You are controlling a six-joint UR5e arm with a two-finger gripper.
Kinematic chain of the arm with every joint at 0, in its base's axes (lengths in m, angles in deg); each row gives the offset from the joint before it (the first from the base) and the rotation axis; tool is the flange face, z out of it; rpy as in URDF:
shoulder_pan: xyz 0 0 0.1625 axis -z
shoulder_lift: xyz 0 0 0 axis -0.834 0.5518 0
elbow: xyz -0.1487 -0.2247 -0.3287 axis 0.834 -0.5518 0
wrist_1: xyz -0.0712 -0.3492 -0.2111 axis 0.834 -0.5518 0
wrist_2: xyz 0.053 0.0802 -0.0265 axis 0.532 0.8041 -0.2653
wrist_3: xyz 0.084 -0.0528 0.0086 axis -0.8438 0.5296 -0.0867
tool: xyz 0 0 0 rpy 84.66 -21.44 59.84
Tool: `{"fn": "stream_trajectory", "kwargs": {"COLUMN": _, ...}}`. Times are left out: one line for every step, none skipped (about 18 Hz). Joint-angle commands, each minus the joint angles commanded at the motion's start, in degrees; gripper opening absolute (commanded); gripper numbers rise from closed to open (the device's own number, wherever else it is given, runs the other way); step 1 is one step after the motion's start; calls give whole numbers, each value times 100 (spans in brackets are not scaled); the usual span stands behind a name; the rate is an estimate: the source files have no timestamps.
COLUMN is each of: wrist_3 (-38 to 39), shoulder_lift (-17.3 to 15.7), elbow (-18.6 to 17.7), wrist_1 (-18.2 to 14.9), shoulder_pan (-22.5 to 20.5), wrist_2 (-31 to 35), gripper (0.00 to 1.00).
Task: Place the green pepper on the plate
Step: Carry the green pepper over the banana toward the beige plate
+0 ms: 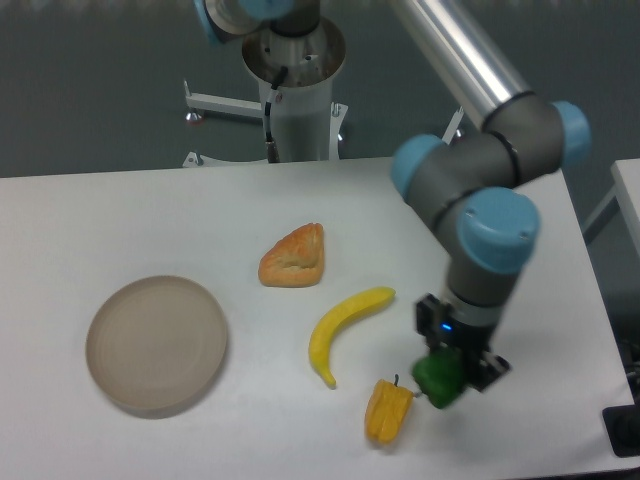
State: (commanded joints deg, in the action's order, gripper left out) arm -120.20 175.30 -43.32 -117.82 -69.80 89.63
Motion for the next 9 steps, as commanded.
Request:
{"fn": "stream_trajectory", "kwargs": {"wrist_3": 298, "shoulder_lift": -114, "elbow": -167, "wrist_1": 18, "shoulder_pan": 106, "wrist_2": -53, "gripper": 48}}
{"fn": "stream_trajectory", "kwargs": {"wrist_3": 554, "shoulder_lift": -203, "elbow": -273, "wrist_1": 18, "shoulder_pan": 220, "wrist_2": -105, "gripper": 48}}
{"fn": "stream_trajectory", "kwargs": {"wrist_3": 774, "shoulder_lift": -264, "elbow": -353, "wrist_1": 18, "shoulder_pan": 369, "wrist_2": -132, "gripper": 48}}
{"fn": "stream_trajectory", "kwargs": {"wrist_3": 1011, "shoulder_lift": -326, "elbow": -441, "wrist_1": 61, "shoulder_pan": 510, "wrist_2": -132, "gripper": 48}}
{"fn": "stream_trajectory", "kwargs": {"wrist_3": 1283, "shoulder_lift": -379, "elbow": -546, "wrist_1": 218, "shoulder_pan": 650, "wrist_2": -150, "gripper": 48}}
{"fn": "stream_trajectory", "kwargs": {"wrist_3": 1547, "shoulder_lift": -431, "elbow": -703, "wrist_1": 446, "shoulder_pan": 808, "wrist_2": -167, "gripper": 48}}
{"fn": "stream_trajectory", "kwargs": {"wrist_3": 1793, "shoulder_lift": -467, "elbow": -888, "wrist_1": 684, "shoulder_pan": 923, "wrist_2": -167, "gripper": 48}}
{"fn": "stream_trajectory", "kwargs": {"wrist_3": 2004, "shoulder_lift": -502, "elbow": -1055, "wrist_1": 877, "shoulder_pan": 1055, "wrist_2": -167, "gripper": 48}}
{"fn": "stream_trajectory", "kwargs": {"wrist_3": 2207, "shoulder_lift": -528, "elbow": -1152, "wrist_1": 984, "shoulder_pan": 1213, "wrist_2": -167, "gripper": 48}}
